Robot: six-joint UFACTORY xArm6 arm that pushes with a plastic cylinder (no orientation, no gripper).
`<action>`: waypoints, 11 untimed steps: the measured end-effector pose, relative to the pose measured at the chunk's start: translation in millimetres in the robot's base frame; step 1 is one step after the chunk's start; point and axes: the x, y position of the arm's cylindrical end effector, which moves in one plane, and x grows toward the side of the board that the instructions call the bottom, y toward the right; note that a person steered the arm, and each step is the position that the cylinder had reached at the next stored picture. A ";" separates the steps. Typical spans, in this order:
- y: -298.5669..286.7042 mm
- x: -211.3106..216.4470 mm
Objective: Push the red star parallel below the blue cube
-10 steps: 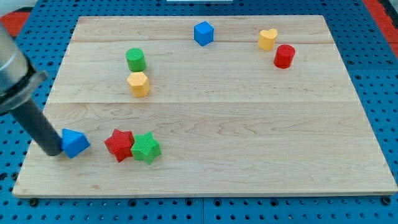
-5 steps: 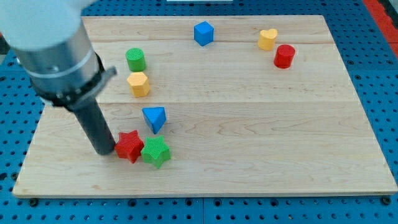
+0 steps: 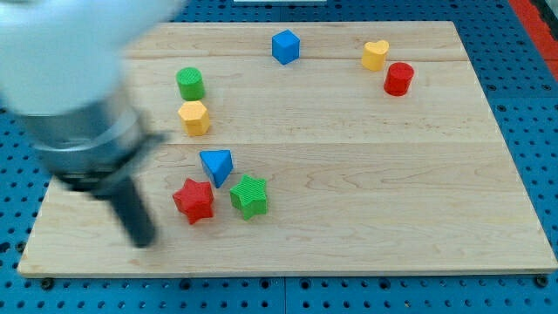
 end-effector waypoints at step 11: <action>222.2 -6.2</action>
